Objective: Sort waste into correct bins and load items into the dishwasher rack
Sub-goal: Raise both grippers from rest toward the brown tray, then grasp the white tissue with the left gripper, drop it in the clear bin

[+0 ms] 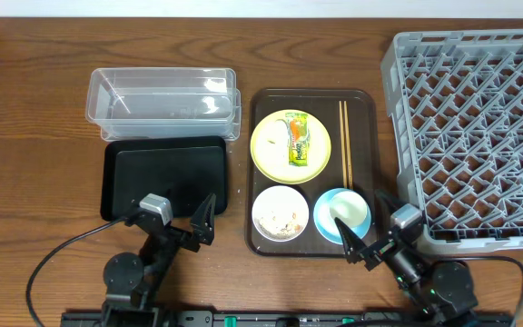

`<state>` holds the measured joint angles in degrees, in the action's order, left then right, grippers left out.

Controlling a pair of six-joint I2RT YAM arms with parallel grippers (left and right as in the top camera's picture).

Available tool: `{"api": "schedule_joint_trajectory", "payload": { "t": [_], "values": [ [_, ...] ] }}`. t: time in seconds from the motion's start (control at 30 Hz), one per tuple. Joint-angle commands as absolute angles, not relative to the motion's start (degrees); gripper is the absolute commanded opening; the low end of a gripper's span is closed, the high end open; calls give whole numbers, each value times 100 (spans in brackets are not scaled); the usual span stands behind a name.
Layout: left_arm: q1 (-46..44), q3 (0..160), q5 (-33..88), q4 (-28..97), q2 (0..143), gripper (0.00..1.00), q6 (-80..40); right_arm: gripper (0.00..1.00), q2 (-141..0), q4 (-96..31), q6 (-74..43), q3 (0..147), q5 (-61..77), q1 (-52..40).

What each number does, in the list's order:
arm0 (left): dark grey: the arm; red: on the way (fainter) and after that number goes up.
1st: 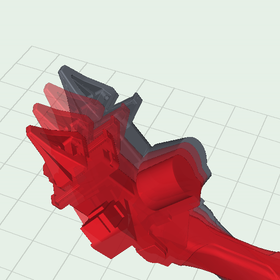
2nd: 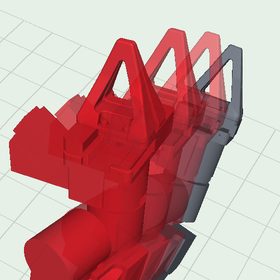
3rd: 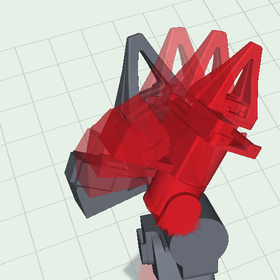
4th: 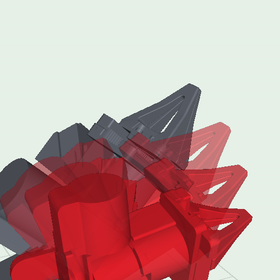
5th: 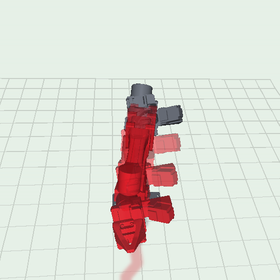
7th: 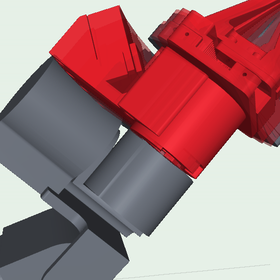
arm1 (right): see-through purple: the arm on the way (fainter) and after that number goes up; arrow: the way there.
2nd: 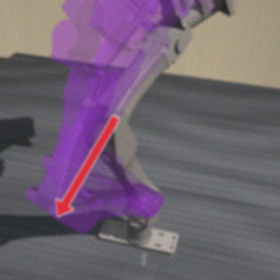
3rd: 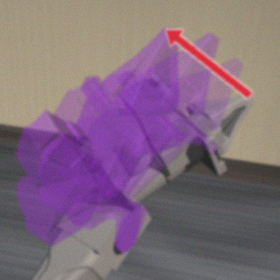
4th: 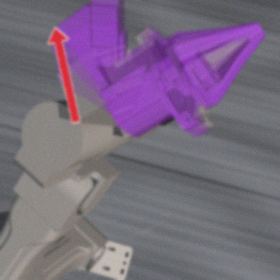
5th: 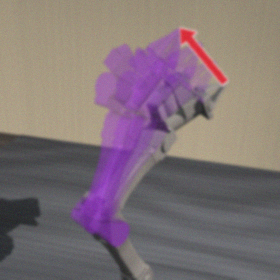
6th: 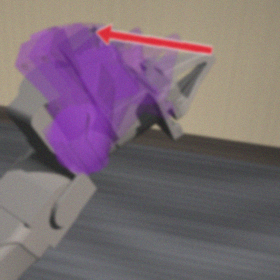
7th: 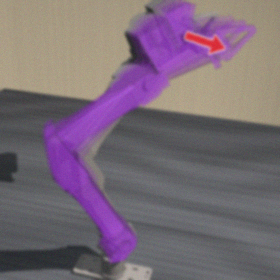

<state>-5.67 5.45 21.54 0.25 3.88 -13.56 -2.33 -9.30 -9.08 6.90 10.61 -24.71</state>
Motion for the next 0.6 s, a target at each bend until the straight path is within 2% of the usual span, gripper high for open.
{"api": "schedule_joint_trajectory", "payload": {
  "t": [0.0, 0.37, 0.47, 0.57],
  "values": [
    [-543, 1446, 2357, 285, 620, 91, -1516, 99, -637, -1256, -1015, 1455, 727, -2460],
    [-543, 4528, 2655, 3208, 3452, 91, -1507, 99, -3776, -3129, -980, 4056, 930, -2473],
    [-543, 4906, 3015, 3514, 3909, 91, -1520, 99, -4346, -3183, -985, 4351, 1363, -2473],
    [-545, 4936, 3942, 3404, 4165, 91, -1898, 99, -4748, -3186, -947, 4388, 2349, -2473]
  ]
}}
